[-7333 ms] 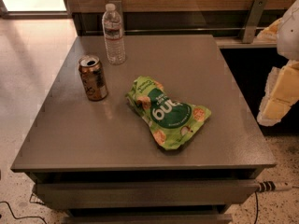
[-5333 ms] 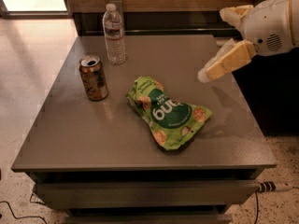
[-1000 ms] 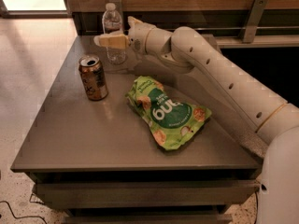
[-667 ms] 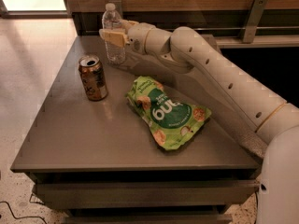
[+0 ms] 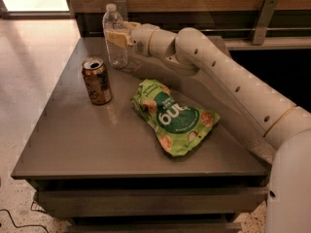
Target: Knock water bottle over
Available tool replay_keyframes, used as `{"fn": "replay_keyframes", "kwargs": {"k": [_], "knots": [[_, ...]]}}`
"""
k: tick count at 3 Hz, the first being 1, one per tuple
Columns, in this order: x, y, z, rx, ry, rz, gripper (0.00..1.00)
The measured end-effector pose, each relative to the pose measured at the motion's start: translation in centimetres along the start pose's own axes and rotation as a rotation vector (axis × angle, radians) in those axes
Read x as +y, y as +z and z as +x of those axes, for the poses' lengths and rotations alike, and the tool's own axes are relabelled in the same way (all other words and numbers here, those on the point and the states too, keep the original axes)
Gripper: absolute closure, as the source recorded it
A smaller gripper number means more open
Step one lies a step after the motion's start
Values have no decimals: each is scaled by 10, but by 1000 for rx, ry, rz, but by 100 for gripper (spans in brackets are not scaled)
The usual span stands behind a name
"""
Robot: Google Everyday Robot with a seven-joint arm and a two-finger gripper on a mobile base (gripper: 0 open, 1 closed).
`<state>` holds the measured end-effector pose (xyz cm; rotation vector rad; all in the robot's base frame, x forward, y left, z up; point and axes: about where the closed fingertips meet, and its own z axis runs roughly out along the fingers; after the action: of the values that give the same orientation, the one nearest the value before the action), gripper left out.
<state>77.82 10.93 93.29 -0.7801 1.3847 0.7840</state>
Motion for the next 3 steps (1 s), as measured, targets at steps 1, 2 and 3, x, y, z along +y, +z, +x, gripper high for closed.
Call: {"fn": "replay_keyframes", "kwargs": {"k": [1, 2, 3], "knots": [[2, 2, 0, 0, 0, -3, 100], [3, 2, -1, 5, -3, -6, 100], [-3, -6, -9, 50, -30, -6, 100]]}}
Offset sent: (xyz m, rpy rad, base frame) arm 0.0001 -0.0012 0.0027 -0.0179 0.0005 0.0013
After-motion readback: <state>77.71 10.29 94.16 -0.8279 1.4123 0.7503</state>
